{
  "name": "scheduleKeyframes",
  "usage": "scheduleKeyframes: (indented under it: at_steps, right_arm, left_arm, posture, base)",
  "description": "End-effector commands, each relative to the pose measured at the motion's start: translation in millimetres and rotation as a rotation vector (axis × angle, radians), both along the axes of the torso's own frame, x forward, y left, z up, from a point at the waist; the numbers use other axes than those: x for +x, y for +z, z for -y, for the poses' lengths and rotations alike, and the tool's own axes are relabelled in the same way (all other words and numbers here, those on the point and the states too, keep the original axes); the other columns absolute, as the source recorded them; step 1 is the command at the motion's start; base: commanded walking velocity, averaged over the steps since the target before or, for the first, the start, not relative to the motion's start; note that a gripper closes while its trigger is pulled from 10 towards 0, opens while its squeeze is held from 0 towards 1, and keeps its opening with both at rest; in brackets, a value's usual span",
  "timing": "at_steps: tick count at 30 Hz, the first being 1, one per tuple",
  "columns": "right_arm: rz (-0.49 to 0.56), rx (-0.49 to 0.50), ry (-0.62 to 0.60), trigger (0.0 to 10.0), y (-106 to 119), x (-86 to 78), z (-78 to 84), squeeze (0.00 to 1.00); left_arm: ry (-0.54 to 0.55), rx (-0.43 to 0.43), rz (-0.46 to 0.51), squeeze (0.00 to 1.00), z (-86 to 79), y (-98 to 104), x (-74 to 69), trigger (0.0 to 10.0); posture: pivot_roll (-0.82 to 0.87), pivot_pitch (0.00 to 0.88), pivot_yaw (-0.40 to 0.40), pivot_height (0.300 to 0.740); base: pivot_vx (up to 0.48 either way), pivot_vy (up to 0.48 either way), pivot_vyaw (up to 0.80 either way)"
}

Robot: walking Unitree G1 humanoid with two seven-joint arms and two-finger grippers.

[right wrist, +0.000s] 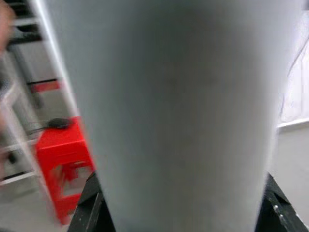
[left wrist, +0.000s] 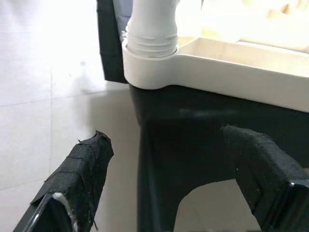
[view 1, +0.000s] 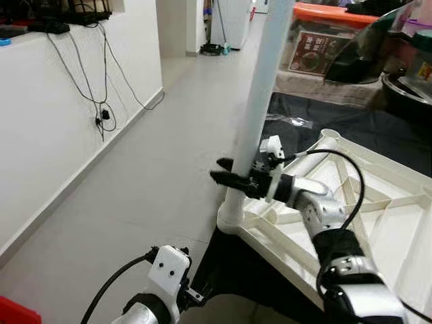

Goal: Building children table

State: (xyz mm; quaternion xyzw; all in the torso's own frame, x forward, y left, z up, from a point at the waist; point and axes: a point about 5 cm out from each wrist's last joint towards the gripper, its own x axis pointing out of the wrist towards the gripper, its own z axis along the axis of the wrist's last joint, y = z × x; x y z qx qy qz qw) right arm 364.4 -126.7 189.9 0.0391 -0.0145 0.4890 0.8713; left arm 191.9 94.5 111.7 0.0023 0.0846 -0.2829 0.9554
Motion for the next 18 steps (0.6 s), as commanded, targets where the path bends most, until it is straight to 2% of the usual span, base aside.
scheduleKeyframes:
  at_steps: [1, 2, 4, 5, 6, 7, 8, 9, 10, 11, 12, 14, 16, 17, 18]
  right_arm:
    - [-0.065, 0.02, -0.132, 0.0, -14, 2.0, 12.3, 0.0]
    - [-0.075, 0.034, -0.357, 0.0, -18, 5.6, 24.2, 0.0]
    - [-0.075, 0.034, -0.357, 0.0, -18, 5.6, 24.2, 0.0]
    - [-0.093, 0.037, -0.66, 0.0, -22, 6.9, 43.1, 0.0]
    - [-0.099, -0.003, -0.967, 0.0, -26, 0.9, 64.2, 0.0]
    - [-0.108, -0.034, -1.195, 0.0, -29, -8.6, 80.0, 0.0]
    - [-0.108, -0.034, -1.195, 0.0, -29, -8.6, 80.0, 0.0]
    - [-0.109, -0.055, -1.318, 0.0, -30, -15.5, 88.6, 0.0]
    - [-0.109, -0.055, -1.318, 0.0, -30, -15.5, 88.6, 0.0]
    - [-0.113, -0.048, -1.408, 0.0, -30, -23.2, 92.3, 0.0]
    - [-0.113, -0.048, -1.408, 0.0, -30, -23.2, 92.3, 0.0]
    - [-0.146, -0.021, -1.535, 0.0, -32, -37.2, 88.5, 0.0]
    - [-0.146, -0.021, -1.535, 0.0, -32, -37.2, 88.5, 0.0]
    - [-0.176, 0.013, -1.527, 0.0, -33, -40.3, 76.5, 0.0]
    - [-0.176, 0.013, -1.527, 0.0, -33, -40.3, 76.5, 0.0]
  left_arm:
    - [-0.003, -0.002, -0.007, 0.0, 0.5, -2, -1.2, 10.0]
    - [-0.004, -0.002, -0.007, 0.0, 0.3, -2, -0.7, 10.0]
    - [-0.004, -0.002, -0.007, 0.0, 0.3, -2, -0.7, 10.0]
    - [-0.006, -0.003, -0.008, 0.0, -0.3, -3, -0.1, 10.0]
    - [-0.011, -0.002, -0.01, 0.0, -0.5, -4, 0.4, 10.0]
    - [-0.015, -0.001, -0.01, 0.0, -0.5, -4, 0.9, 10.0]
    - [-0.015, -0.001, -0.01, 0.0, -0.5, -4, 0.9, 10.0]
    - [-0.018, -0.001, -0.01, 0.0, -0.4, -4, 1.2, 10.0]
    - [-0.018, -0.001, -0.01, 0.0, -0.4, -4, 1.2, 10.0]
    - [-0.018, 0.0, -0.011, 0.0, -0.2, -4, 1.2, 10.0]
    - [-0.018, 0.0, -0.011, 0.0, -0.2, -4, 1.2, 10.0]
    - [-0.017, 0.001, -0.011, 0.0, 0.2, -4, 0.9, 10.0]
    - [-0.017, 0.001, -0.011, 0.0, 0.2, -4, 0.9, 10.0]
    - [-0.016, 0.001, -0.01, 0.0, 0.3, -4, 0.2, 10.0]
    - [-0.016, 0.001, -0.01, 0.0, 0.3, -4, 0.2, 10.0]
  posture:
    - [0.16, 0.033, -0.087, 0.74]
    - [0.15, 0.024, -0.082, 0.74]
    - [0.15, 0.024, -0.082, 0.74]
    - [0.13, 0.017, -0.073, 0.74]
    - [0.13, 0.011, -0.073, 0.74]
    - [0.13, 0.011, -0.072, 0.74]
    - [0.13, 0.011, -0.072, 0.74]
    - [0.13, 0.011, -0.072, 0.74]
    - [0.13, 0.011, -0.072, 0.74]
    - [0.13, 0.006, -0.072, 0.74]
    - [0.13, 0.006, -0.072, 0.74]
    - [0.14, 0.002, -0.075, 0.74]
    - [0.14, 0.002, -0.075, 0.74]
    - [0.13, 0.0, -0.075, 0.74]
    - [0.13, 0.0, -0.075, 0.74]
  base:
    - [0.0, 0.0, 0.0]
    - [0.0, 0.0, 0.0]
    - [0.0, 0.0, 0.0]
    - [0.0, 0.0, 0.0]
    - [0.0, 0.0, 0.0]
    - [0.0, 0.0, 0.0]
    - [0.0, 0.0, 0.0]
    - [0.0, 0.0, 0.0]
    - [0.0, 0.0, 0.0]
    - [0.0, 0.0, 0.0]
    - [0.0, 0.0, 0.0]
    - [0.0, 0.0, 0.0]
    - [0.0, 0.0, 0.0]
    - [0.0, 0.0, 0.0]
    - [0.0, 0.0, 0.0]
